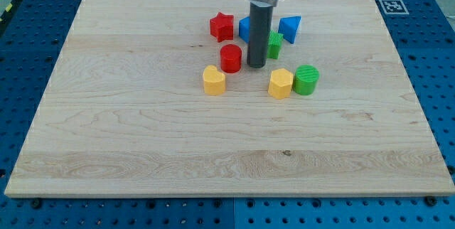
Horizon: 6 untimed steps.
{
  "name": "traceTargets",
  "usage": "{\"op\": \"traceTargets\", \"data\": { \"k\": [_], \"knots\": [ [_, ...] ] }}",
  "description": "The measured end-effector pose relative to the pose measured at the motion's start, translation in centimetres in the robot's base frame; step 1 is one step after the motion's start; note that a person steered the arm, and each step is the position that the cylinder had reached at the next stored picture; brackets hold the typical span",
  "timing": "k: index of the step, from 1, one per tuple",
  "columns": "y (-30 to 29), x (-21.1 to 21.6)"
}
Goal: Slide the yellow heart towards right a bit
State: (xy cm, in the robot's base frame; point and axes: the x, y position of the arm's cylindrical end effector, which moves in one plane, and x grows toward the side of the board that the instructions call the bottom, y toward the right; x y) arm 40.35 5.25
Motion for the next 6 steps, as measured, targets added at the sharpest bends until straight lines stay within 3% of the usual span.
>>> {"op": "traceTargets", "data": {
  "k": [6],
  "knots": [
    [12.0,0.4]
  ]
}}
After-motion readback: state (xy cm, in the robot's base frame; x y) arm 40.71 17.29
